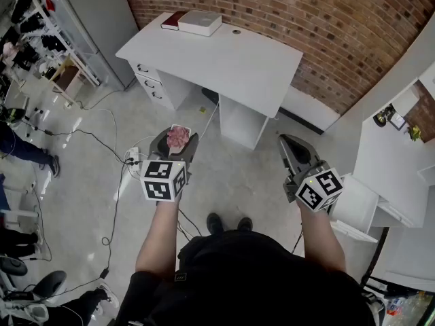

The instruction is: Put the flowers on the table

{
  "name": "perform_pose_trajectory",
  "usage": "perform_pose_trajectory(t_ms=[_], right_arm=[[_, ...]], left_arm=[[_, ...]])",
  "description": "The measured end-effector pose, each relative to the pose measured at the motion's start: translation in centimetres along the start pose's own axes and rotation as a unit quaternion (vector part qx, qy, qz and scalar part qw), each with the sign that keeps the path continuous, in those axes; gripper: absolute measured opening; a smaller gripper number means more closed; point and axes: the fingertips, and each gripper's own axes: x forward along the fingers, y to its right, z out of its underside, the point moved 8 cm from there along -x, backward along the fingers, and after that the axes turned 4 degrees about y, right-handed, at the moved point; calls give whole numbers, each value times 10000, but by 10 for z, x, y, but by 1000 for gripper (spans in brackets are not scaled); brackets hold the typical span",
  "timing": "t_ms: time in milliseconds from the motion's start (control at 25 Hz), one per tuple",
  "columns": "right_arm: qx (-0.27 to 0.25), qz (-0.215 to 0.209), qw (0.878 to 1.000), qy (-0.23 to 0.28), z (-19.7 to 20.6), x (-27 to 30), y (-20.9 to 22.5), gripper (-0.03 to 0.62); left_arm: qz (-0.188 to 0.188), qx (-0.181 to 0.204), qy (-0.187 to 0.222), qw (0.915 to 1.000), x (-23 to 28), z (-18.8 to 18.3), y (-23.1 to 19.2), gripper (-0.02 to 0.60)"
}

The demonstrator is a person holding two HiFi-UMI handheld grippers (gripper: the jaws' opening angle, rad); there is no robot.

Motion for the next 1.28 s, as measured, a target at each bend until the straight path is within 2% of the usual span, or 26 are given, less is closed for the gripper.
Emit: perform_pose_trajectory(t_ms=[400,600,760,1040,1280], right_arm=[[-93,-29,10000,19,-8,10,-7,6],[-83,-43,9999,-53,-3,21,-22,6],[134,-17,9999,-10,2,29,-35,6],[67,-160,9998,-11,3,54,-66,6],[148,-213,9996,-78,7,73,-69,6]], left_arm=[[0,8,135,9999,-4,-8,-14,273],[-245,-237,130,9993,-28,8,-45,273],[-377,-275,178,9988,-47,16,-69,273],[-254,-163,221,9993,-56,22,-85,273],[-188,-204,196,9994,-48,26,-95,273]])
